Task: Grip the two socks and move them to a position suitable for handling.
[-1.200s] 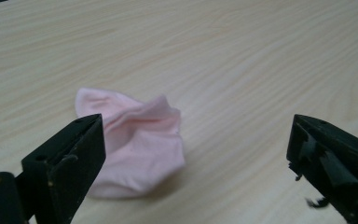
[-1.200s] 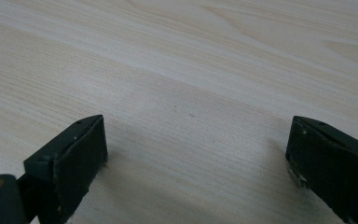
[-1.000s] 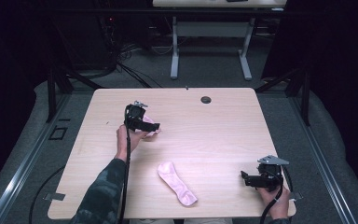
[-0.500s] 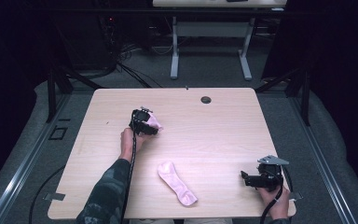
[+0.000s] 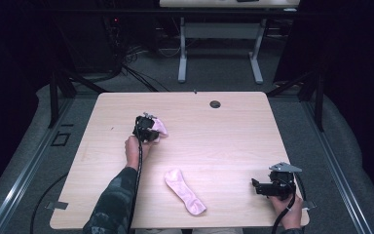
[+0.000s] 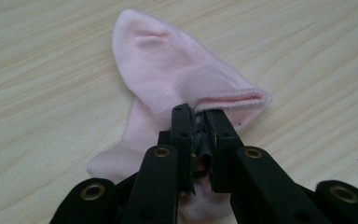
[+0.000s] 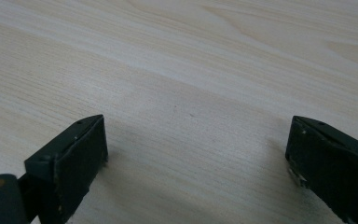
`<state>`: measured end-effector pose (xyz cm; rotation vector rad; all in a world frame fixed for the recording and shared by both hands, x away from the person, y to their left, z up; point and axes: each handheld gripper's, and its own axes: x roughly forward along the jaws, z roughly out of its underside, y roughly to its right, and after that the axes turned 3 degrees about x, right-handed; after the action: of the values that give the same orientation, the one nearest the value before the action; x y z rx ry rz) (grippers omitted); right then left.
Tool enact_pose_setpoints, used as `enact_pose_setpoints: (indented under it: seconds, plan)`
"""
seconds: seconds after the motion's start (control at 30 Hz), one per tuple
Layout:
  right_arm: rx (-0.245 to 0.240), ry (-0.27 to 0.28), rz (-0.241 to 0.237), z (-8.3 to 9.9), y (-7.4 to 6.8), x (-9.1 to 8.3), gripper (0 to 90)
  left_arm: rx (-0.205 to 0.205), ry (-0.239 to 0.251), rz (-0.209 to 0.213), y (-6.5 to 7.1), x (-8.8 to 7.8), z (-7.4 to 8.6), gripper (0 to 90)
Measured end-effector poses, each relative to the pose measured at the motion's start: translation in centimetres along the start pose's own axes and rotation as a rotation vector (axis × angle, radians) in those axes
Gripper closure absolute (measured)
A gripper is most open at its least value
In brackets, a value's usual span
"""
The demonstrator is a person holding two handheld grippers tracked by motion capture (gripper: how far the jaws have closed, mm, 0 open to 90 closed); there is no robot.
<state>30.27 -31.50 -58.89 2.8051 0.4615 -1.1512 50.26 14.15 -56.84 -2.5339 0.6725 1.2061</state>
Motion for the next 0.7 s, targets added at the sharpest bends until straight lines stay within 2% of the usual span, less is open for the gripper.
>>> enact_pose_setpoints:
  seconds: [0.17, 0.3, 0.53, 0.6, 0.7]
  plan:
    - [0.0, 0.0, 0.0, 0.0, 0.0, 0.0, 5.0, 0.039, 0.013, -0.041, 0.3, -0.3, 0.3, 85.2]
    - [0.0, 0.0, 0.0, 0.0, 0.0, 0.0, 5.0, 0.039, 0.047, -0.033, -0.1, -1.5, 0.6, 85.4]
    - [0.0, -0.001, 0.0, 0.0, 0.0, 0.0, 5.1, 0.064, 0.136, -0.01, 0.0, -5.5, 0.5, 85.4]
    - [0.0, -0.002, 0.0, 0.0, 0.0, 0.0, 5.2, 0.087, 0.164, 0.003, 0.7, -6.9, 0.2, 85.4]
    - [0.0, -0.002, 0.0, 0.0, 0.0, 0.0, 5.2, 0.105, 0.19, 0.03, 1.7, -8.0, 0.0, 85.4]
